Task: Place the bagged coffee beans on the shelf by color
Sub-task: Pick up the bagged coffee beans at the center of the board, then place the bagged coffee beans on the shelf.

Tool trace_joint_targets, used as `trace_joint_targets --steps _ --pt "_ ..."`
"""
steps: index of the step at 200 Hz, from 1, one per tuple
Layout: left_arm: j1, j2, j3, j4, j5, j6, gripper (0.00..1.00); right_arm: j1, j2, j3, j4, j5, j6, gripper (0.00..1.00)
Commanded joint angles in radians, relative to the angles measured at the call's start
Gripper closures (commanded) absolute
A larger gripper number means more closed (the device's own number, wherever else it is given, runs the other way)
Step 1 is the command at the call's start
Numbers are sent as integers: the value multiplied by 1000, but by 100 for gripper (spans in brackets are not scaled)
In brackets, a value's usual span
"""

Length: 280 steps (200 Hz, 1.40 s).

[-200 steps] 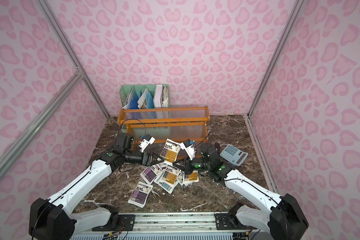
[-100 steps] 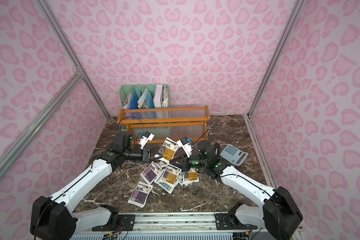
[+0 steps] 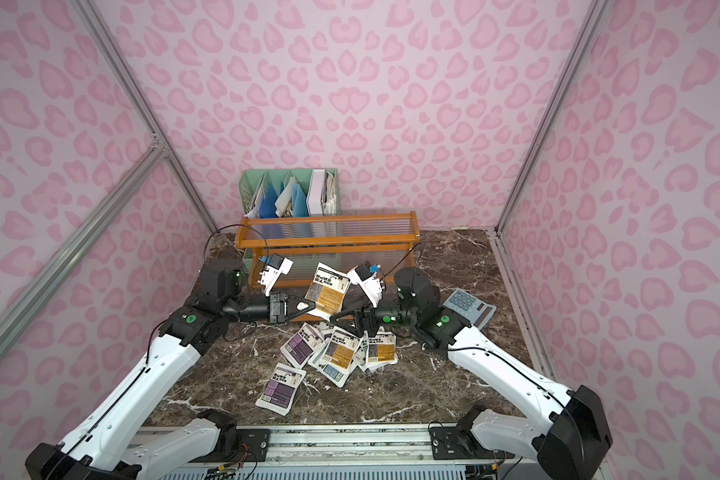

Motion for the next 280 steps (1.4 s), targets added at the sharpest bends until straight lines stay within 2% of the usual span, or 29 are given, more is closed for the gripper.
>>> trace_joint_targets --steps 1,40,65,88,120,191,226,261,280 --pt "7 -14 59 -57 -112 33 100 -22 -3 59 -121 45 -102 37" --pt "53 8 180 -41 -437 91 100 -103 -6 94 -106 81 -106 36" --pt "133 98 276 -47 -548 97 100 -130 17 73 -40 86 -68 37" --pt "210 204 355 -90 -509 79 100 -129 46 67 -15 71 -36 38" --pt "272 316 474 -138 -376 83 100 -128 50 45 0 76 -19 39" --pt "313 416 572 -267 -343 79 100 -129 52 22 5 80 2 40" --pt "313 427 576 -303 -405 97 100 -128 75 28 8 79 6 40" --pt "314 440 588 -338 -515 102 100 -126 79 35 5 83 2 40" --pt "313 456 603 -343 -525 115 100 -126 79 39 0 86 -2 40"
